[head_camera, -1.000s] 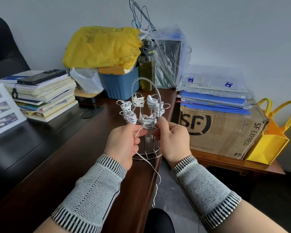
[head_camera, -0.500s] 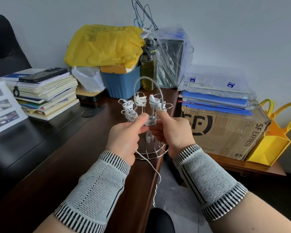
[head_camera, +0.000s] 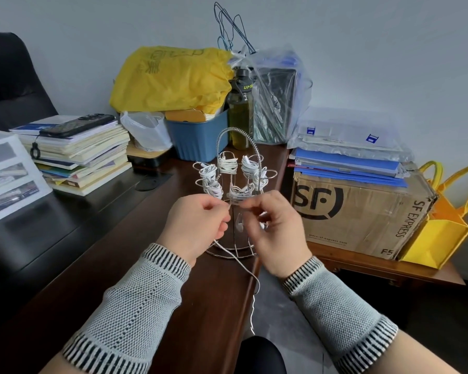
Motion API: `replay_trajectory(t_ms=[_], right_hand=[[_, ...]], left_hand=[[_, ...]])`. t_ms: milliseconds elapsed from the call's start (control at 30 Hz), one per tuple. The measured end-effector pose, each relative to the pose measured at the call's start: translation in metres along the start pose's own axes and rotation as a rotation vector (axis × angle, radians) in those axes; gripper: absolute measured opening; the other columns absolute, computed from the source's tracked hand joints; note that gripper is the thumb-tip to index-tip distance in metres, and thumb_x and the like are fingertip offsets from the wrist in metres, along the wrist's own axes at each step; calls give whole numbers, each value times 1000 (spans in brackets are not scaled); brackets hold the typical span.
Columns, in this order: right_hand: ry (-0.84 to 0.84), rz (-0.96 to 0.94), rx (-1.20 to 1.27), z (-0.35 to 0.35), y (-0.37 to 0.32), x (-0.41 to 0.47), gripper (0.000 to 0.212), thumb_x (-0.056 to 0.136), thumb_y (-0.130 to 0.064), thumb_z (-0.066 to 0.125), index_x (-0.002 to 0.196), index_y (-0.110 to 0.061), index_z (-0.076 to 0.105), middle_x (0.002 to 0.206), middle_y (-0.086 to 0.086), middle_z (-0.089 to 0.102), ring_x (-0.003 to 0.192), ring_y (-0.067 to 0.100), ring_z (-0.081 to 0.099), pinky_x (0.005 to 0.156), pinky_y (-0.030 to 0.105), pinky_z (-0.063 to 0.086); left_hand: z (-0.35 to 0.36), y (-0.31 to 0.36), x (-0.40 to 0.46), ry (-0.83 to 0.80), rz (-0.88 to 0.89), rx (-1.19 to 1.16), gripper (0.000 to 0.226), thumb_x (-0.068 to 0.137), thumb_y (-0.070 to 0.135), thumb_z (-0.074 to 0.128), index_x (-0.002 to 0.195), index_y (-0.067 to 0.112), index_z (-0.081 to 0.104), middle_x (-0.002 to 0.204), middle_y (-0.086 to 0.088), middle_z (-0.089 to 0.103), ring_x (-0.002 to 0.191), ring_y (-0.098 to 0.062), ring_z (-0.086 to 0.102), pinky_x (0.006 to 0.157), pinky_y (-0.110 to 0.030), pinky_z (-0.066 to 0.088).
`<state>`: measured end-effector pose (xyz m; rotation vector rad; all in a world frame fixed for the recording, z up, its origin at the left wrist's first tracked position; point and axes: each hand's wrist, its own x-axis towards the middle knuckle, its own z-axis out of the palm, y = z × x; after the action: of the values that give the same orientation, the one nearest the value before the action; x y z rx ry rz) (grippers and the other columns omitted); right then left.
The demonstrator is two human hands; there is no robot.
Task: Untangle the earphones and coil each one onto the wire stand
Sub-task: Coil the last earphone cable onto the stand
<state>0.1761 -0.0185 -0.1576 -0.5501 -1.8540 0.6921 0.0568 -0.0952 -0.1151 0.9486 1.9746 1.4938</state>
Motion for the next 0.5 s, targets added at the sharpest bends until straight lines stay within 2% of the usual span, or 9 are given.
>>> replay_trajectory(t_ms=[67, 133, 233, 333, 433, 500], right_hand=[[-53, -93, -77, 7, 1, -3, 27, 81, -5, 61, 100, -22, 70, 88, -10, 52, 80, 4, 52, 74, 20, 48], [-53, -136, -123, 12, 0, -3, 27, 80, -10, 62, 103, -21, 70, 90, -10, 49, 84, 8, 52, 76, 26, 50], [-9, -183, -173, 16, -1, 1, 19, 81, -22, 61, 98, -21, 70, 89, -12, 47, 84, 8, 50, 71, 30, 50], [26, -211, -239, 18, -3, 4, 19, 80, -30, 56, 90, -20, 68, 85, -5, 51, 82, 16, 51, 63, 35, 50], [66, -249, -312, 18, -2, 5, 17, 79, -30, 56, 83, -17, 66, 81, -2, 52, 77, 18, 49, 63, 28, 43], [71, -240, -295, 17, -1, 4, 17, 81, -30, 55, 82, -15, 65, 83, -2, 51, 78, 16, 47, 68, 21, 35]], left_hand=[[-1, 1, -2, -19, 27, 51, 18, 86, 7, 61, 78, 19, 72, 57, 8, 64, 56, -6, 63, 64, -29, 56], [-2, 2, -5, -36, 36, 76, 18, 86, 6, 60, 83, 18, 73, 55, 9, 64, 57, -6, 63, 67, -31, 58], [-6, 5, -12, -54, 42, 93, 22, 85, 4, 58, 83, 19, 75, 58, 4, 65, 60, -9, 62, 75, -38, 61], [-10, 8, -16, -66, 38, 142, 23, 84, 6, 59, 77, 22, 75, 60, 1, 67, 64, -14, 63, 80, -43, 60], [-12, 13, -19, -71, 50, 178, 23, 84, 8, 61, 79, 27, 73, 64, 0, 71, 67, -14, 67, 82, -44, 59], [-15, 16, -21, -99, 67, 208, 23, 85, 10, 62, 90, 30, 71, 67, 2, 73, 70, -13, 70, 81, -41, 60]])
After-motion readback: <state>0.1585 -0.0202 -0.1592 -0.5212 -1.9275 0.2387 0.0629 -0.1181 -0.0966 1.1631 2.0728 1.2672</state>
